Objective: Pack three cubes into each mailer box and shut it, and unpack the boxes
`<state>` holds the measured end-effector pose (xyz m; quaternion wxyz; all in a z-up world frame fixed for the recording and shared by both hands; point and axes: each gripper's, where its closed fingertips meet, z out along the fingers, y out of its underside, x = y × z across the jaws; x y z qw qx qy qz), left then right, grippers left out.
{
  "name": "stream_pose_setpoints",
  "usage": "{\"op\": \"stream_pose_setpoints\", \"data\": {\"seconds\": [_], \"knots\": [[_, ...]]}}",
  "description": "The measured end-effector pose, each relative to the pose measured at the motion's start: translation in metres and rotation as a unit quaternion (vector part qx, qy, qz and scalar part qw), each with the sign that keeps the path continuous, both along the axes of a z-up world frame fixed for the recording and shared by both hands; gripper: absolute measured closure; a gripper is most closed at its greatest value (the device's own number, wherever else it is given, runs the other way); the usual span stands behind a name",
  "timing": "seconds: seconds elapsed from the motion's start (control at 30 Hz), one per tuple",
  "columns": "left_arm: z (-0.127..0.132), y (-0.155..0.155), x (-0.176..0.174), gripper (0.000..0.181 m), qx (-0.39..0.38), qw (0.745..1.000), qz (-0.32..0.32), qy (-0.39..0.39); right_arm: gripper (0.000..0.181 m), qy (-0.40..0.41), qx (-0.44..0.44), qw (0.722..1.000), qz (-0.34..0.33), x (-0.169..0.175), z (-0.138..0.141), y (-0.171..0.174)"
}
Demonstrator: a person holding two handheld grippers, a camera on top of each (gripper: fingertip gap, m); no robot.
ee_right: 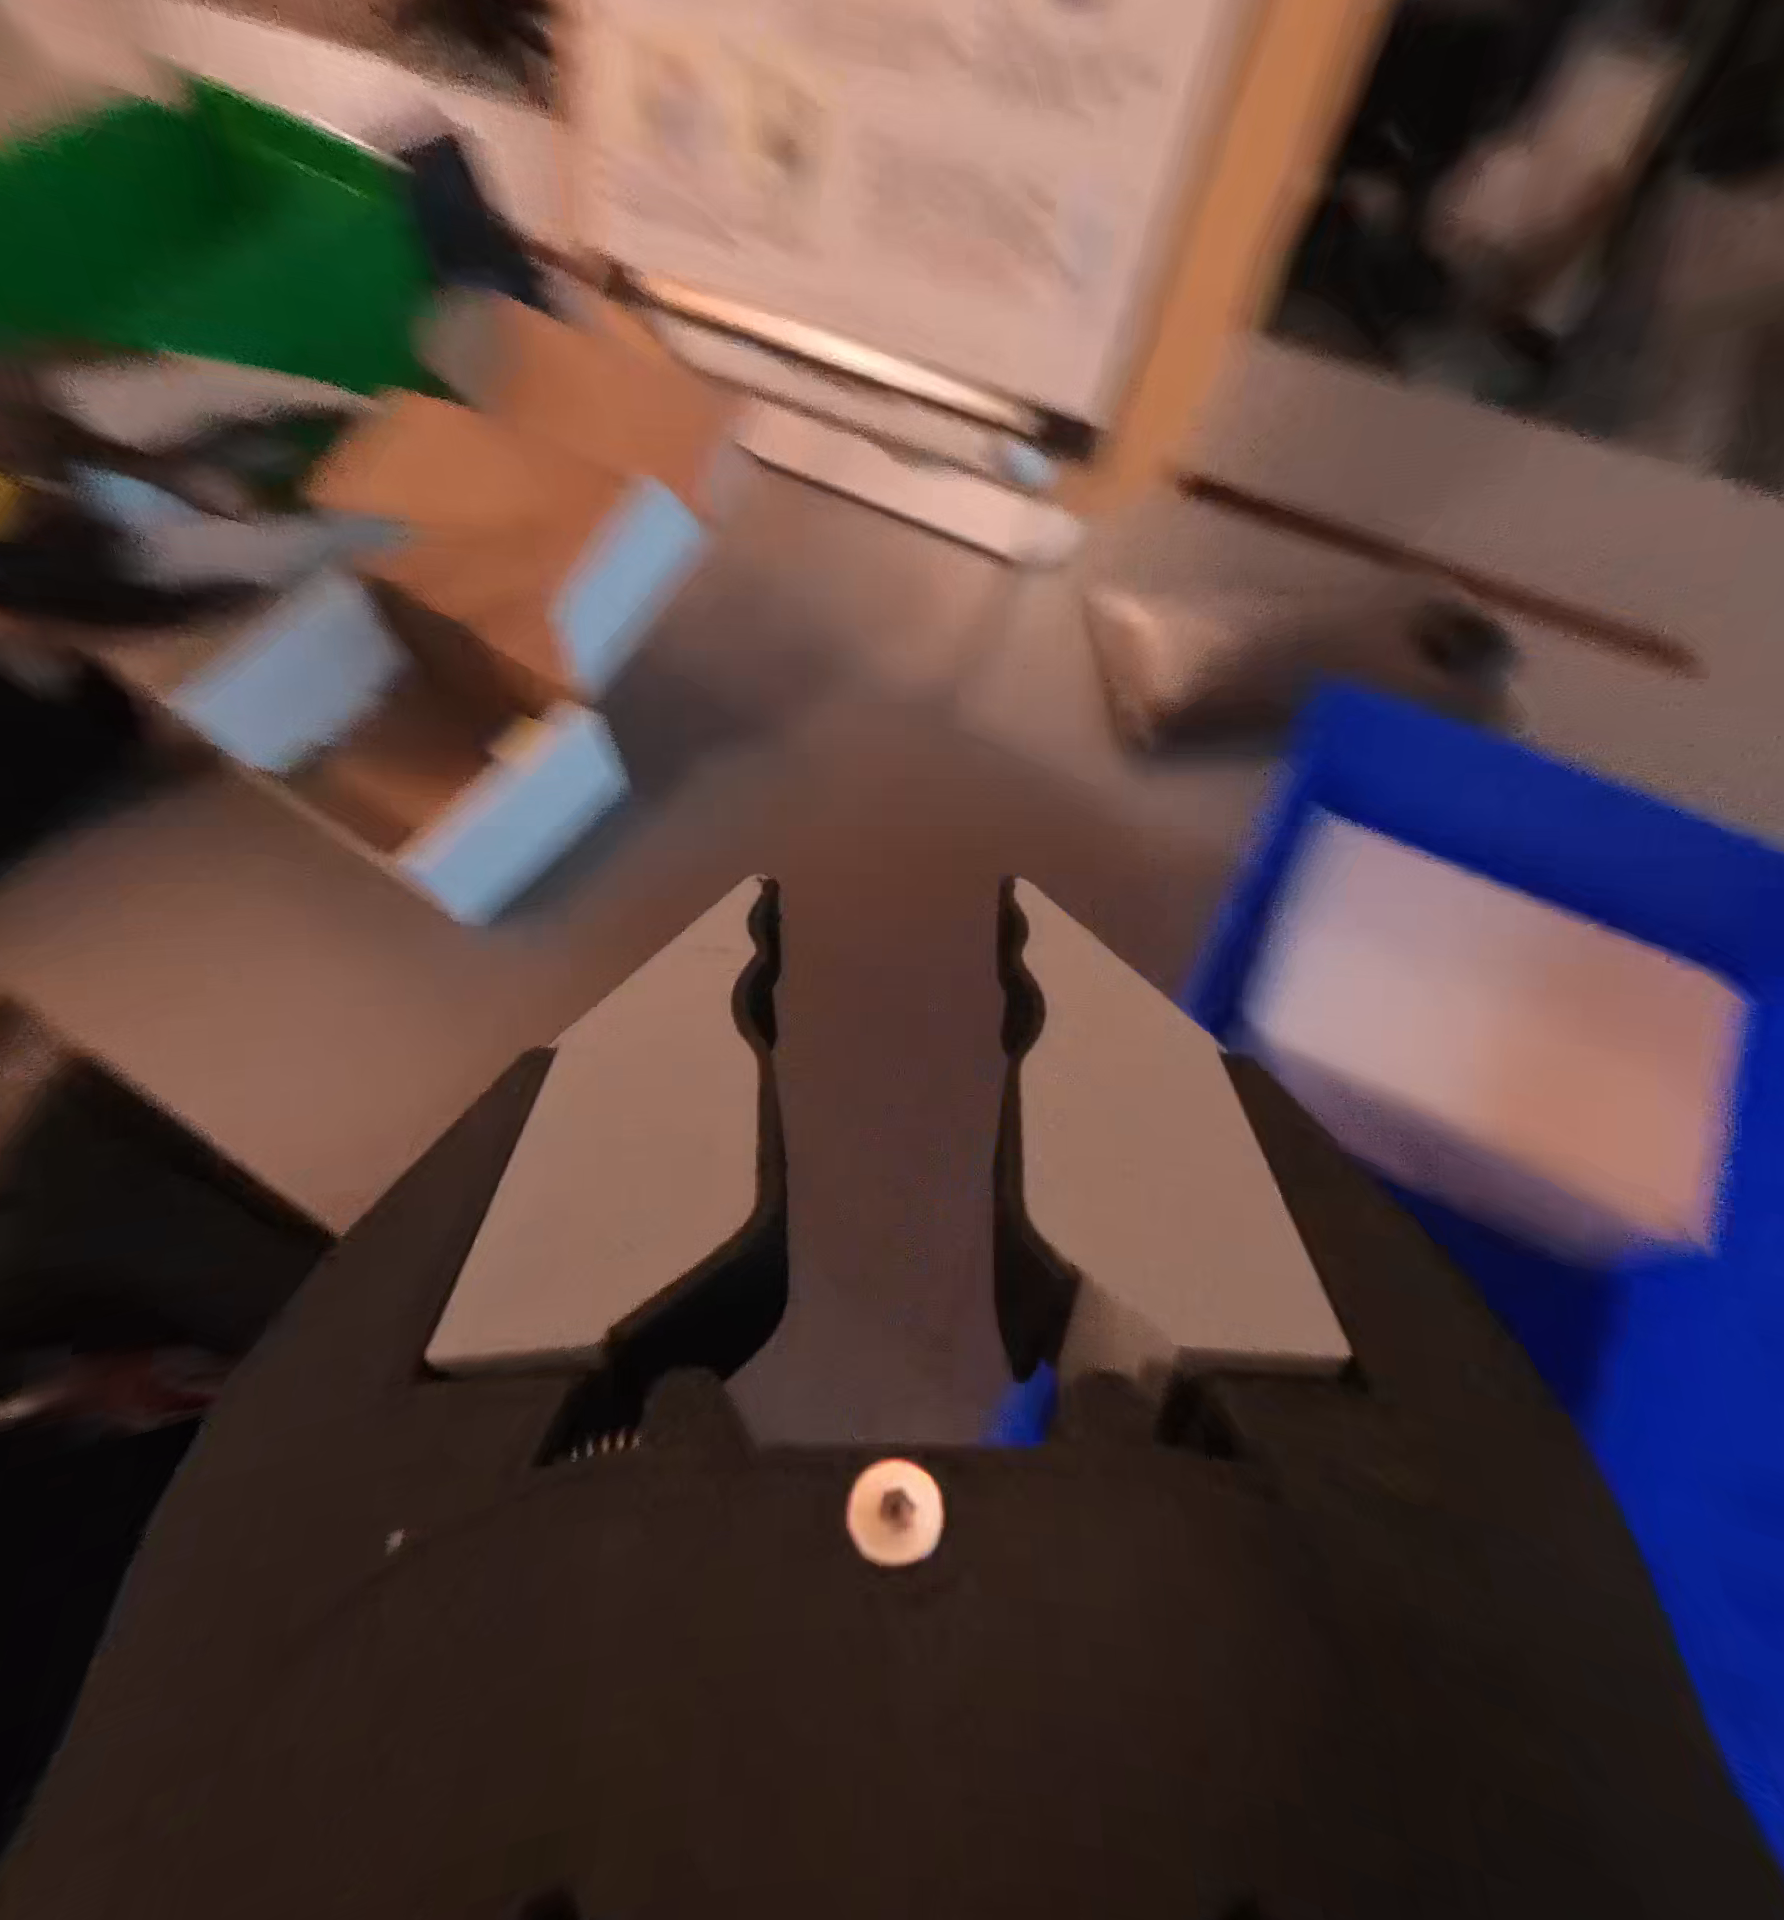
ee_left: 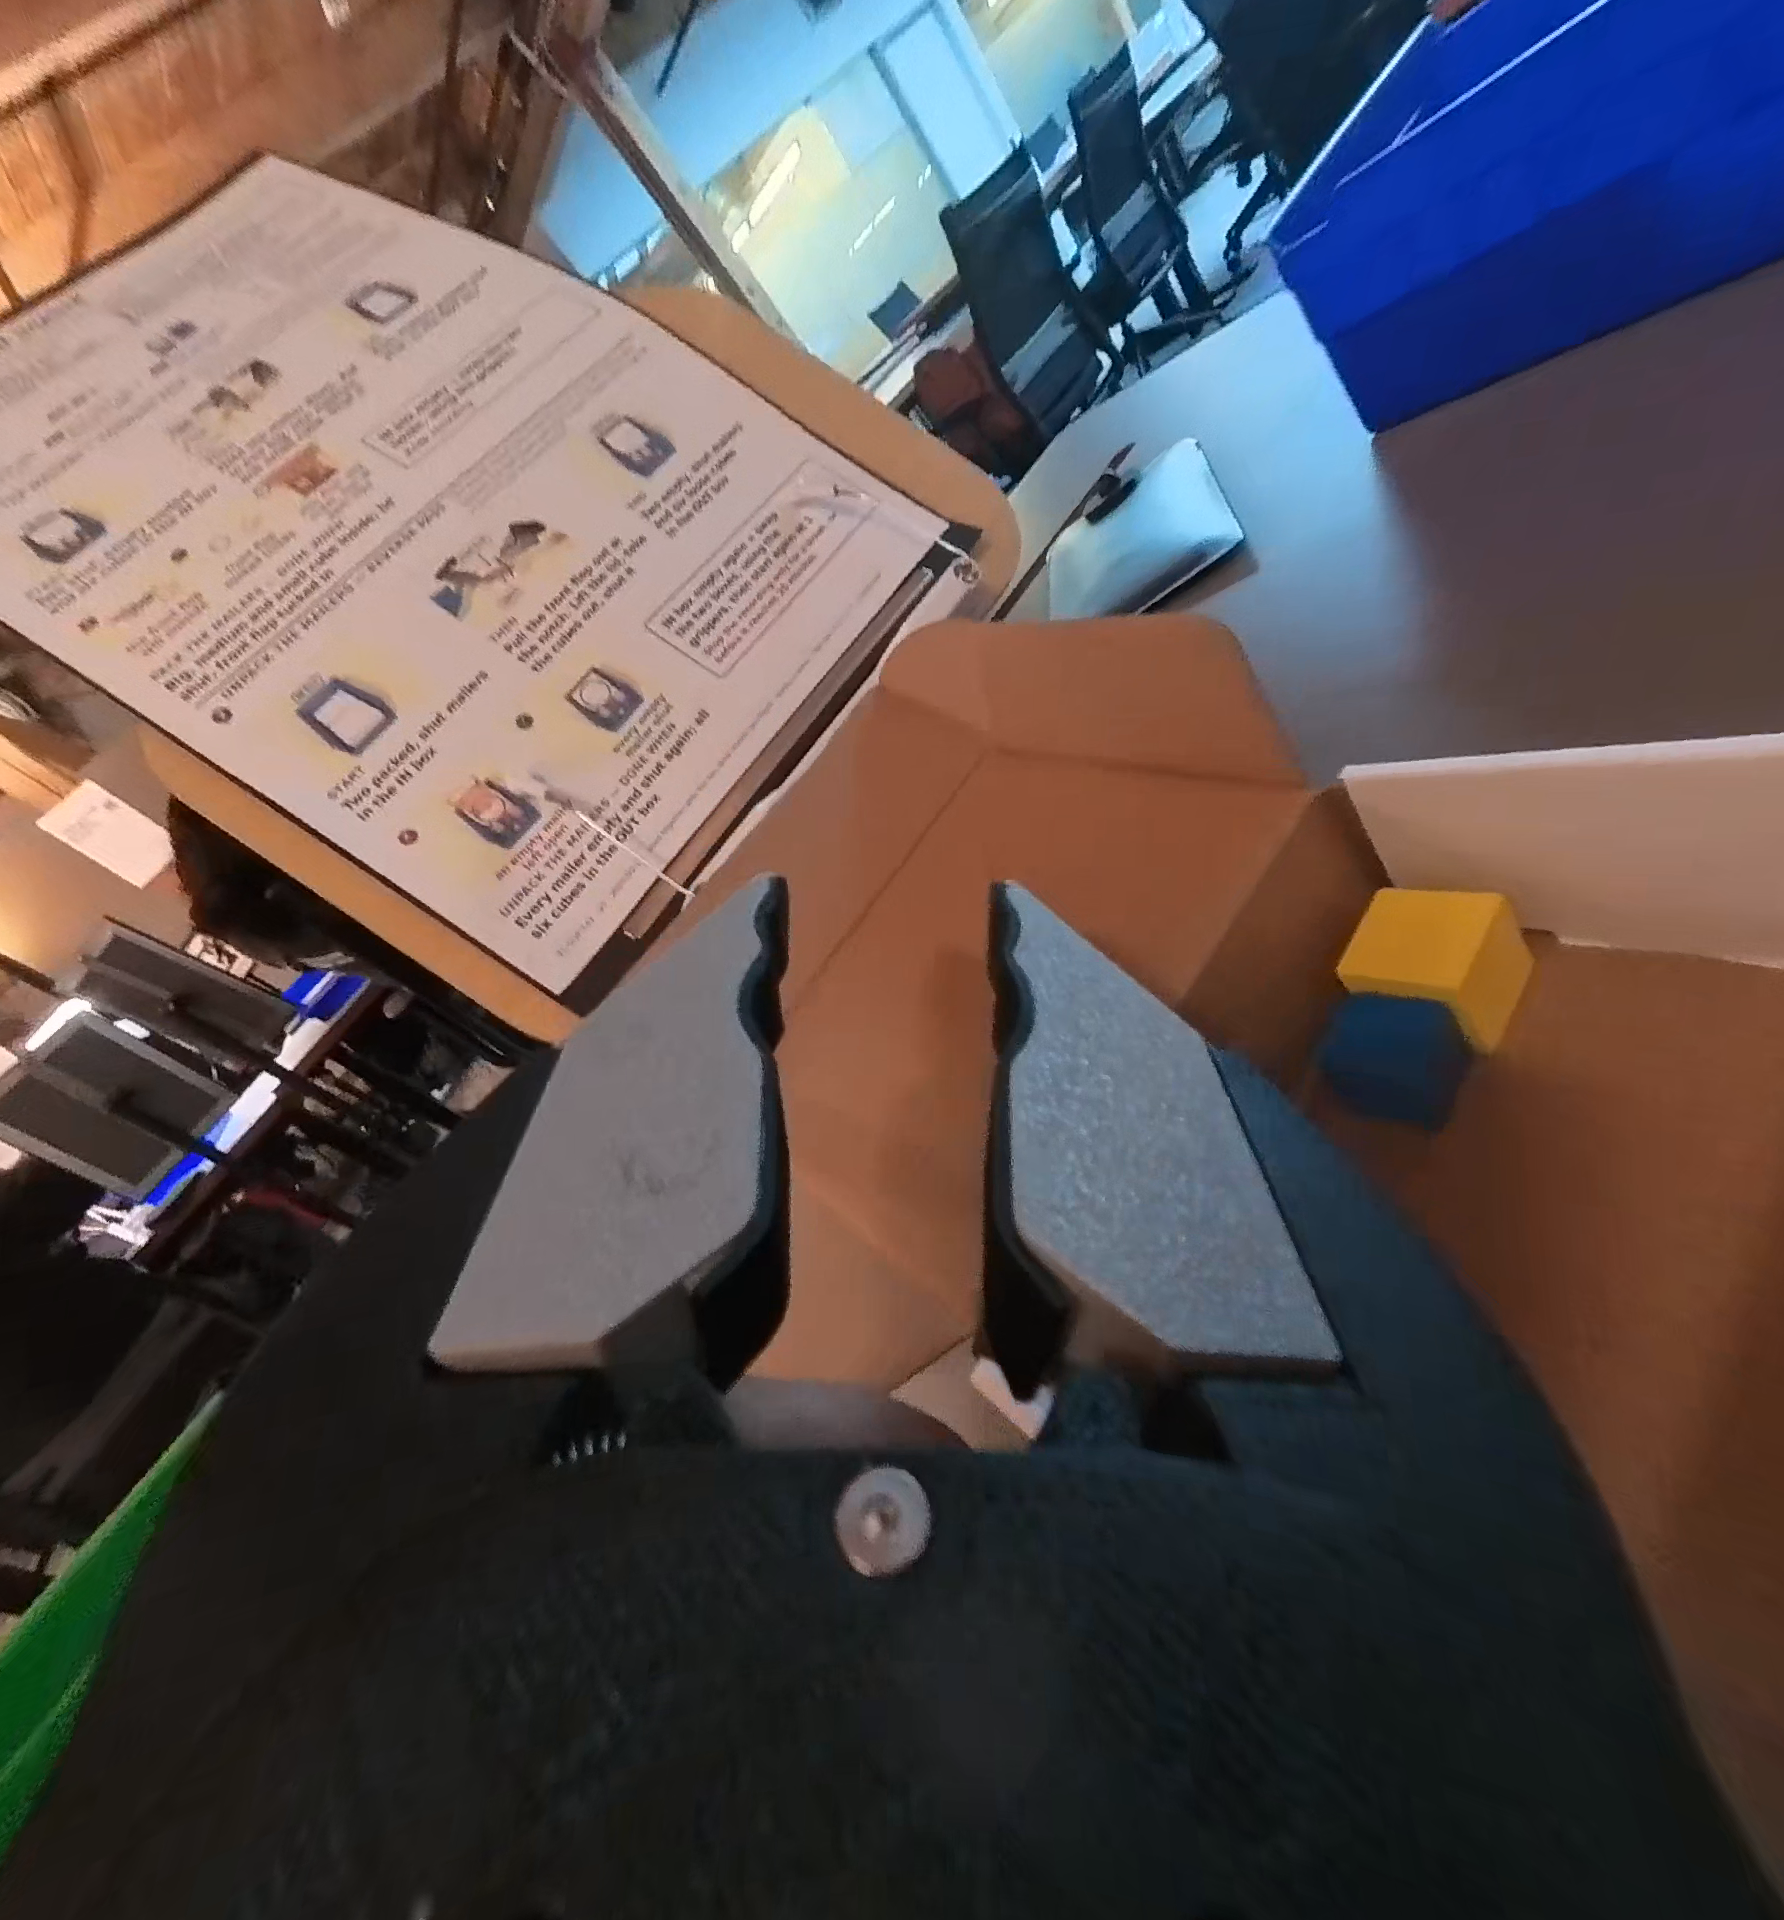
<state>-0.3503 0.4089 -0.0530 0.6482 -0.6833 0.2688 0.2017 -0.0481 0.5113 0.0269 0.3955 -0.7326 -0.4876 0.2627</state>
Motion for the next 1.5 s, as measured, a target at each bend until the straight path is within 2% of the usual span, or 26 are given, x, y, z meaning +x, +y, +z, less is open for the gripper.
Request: {"op": "stream_pose_setpoints", "data": {"seconds": [0.13,0.2,0.3,0.4,0.53,0.6,0.7,0.8,0.87,0.97,1.1,1.2,1.37,1.5], "knots": [[-0.012,0.002,0.003,0.144,-0.035,0.999,-0.008,-0.007,0.149,0.099,0.014,0.982,0.157,-0.107,0.022,-0.063],[-0.021,0.001,0.008,0.143,-0.062,0.998,-0.019,-0.009,0.152,0.123,0.028,0.973,0.191,-0.157,0.011,-0.073],[-0.028,-0.001,0.015,0.143,-0.093,0.995,-0.039,-0.023,0.149,0.138,0.029,0.971,0.193,-0.215,-0.017,-0.061],[-0.031,-0.005,0.02,0.142,-0.113,0.991,-0.057,-0.037,0.148,0.208,0.031,0.964,0.165,-0.248,-0.027,-0.025],[-0.043,-0.011,0.029,0.147,-0.166,0.98,-0.091,-0.062,0.142,0.259,0.052,0.956,0.125,-0.255,-0.056,0.021],[-0.051,-0.015,0.036,0.154,-0.189,0.973,-0.113,-0.065,0.135,0.241,0.07,0.962,0.105,-0.252,-0.072,0.038],[-0.064,-0.022,0.051,0.155,-0.223,0.965,-0.134,-0.033,0.142,0.231,0.087,0.965,0.09,-0.243,-0.075,0.052],[-0.065,-0.032,0.064,0.156,-0.234,0.961,-0.149,0.024,0.137,0.244,0.068,0.962,0.099,-0.239,-0.068,0.054],[-0.056,-0.036,0.068,0.159,-0.216,0.965,-0.143,0.054,0.139,0.244,0.075,0.962,0.092,-0.236,-0.066,0.059],[-0.048,-0.037,0.078,0.165,-0.216,0.963,-0.159,0.032,0.141,0.252,0.065,0.962,0.088,-0.235,-0.067,0.063],[-0.075,-0.029,0.076,0.152,-0.316,0.932,-0.147,0.101,0.138,0.245,0.037,0.963,0.108,-0.242,-0.075,0.059],[-0.091,-0.02,0.068,0.145,-0.374,0.907,-0.134,0.139,0.139,0.226,0.05,0.966,0.114,-0.245,-0.082,0.057],[-0.111,-0.014,0.057,0.153,-0.429,0.882,-0.109,0.158,0.142,0.222,0.071,0.964,0.128,-0.247,-0.076,0.047],[-0.113,-0.011,0.06,0.156,-0.425,0.888,-0.113,0.135,0.142,0.219,0.074,0.963,0.136,-0.248,-0.076,0.043]]}}
